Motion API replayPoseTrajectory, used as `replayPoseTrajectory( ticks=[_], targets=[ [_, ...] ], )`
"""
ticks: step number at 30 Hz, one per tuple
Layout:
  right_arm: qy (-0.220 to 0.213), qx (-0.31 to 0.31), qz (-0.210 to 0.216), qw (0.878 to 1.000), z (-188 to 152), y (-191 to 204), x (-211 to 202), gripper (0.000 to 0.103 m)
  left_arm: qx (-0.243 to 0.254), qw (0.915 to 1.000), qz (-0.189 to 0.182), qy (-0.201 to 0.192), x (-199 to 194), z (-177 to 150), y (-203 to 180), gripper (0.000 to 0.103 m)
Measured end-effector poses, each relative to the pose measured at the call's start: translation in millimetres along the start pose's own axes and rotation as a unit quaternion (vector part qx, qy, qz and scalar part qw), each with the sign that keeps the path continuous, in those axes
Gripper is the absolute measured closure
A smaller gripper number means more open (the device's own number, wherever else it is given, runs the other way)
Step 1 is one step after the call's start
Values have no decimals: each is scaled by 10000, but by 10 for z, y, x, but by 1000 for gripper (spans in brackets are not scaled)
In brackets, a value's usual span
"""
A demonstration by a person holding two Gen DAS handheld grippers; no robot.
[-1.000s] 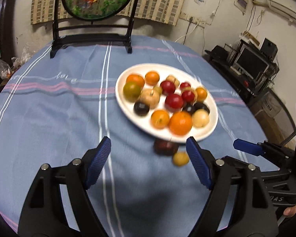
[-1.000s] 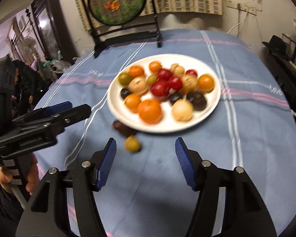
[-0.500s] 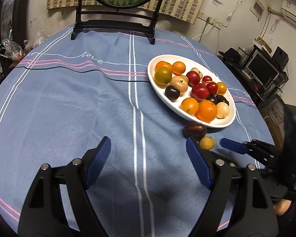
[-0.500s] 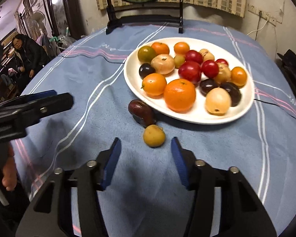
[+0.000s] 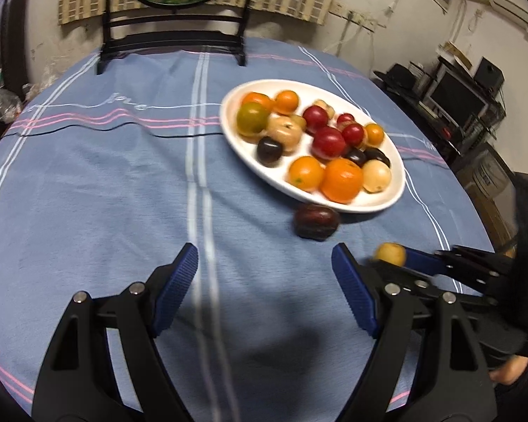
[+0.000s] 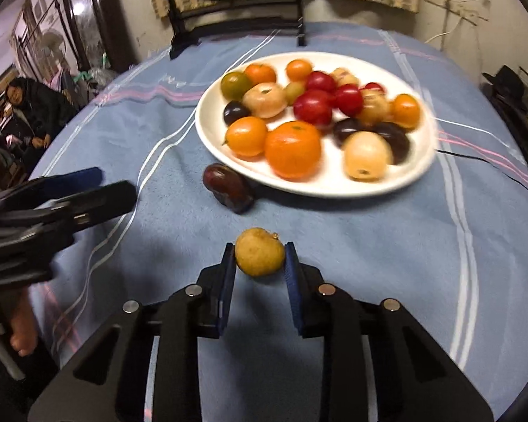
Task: Organize fruits
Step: 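Grasp a small yellow-green fruit with the right tool while the left tool grasps a dark plum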
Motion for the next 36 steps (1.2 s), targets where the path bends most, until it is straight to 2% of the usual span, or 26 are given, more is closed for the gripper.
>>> replayPoseTrajectory(
  ticks=[5,8,14,21,23,25,26,27,36],
  targets=[
    [-94,349,-3,9993,-110,-263,-130,75,74,9996,-77,246,308,-12,-166,23],
    [-121,499,90,9986,-153,-357,-158,75,174,9994,67,277,472,28,-221,23],
    [-111,631,257,9976,-209,-443,-166,75,309,9989,166,308,664,107,-266,23],
    [-146,665,322,9972,-215,-450,-201,75,208,9988,173,419,802,128,-207,24],
    [-150,659,319,9972,-211,-431,-204,75,209,9988,192,390,809,140,-202,31],
    [-132,651,326,9973,-211,-411,-195,75,283,9986,230,381,818,146,-209,54],
    [-124,643,328,9973,-211,-397,-189,75,329,9985,215,390,825,151,-217,58],
    [-115,635,324,9974,-208,-396,-177,75,364,9984,167,400,829,152,-228,60],
    [-78,576,262,9980,-192,-320,-185,75,177,9991,-113,376,647,32,-206,61]
  ],
)
Point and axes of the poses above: each gripper's, at about its wrist camera, not at the fingertips, and x roughly the way its jaws point, y to its left, z to its top, the point moved 6 cm from there along x, roughly the way its jaws point, and after that the axes turned 11 degrees about -z, right-handed, at the moved point
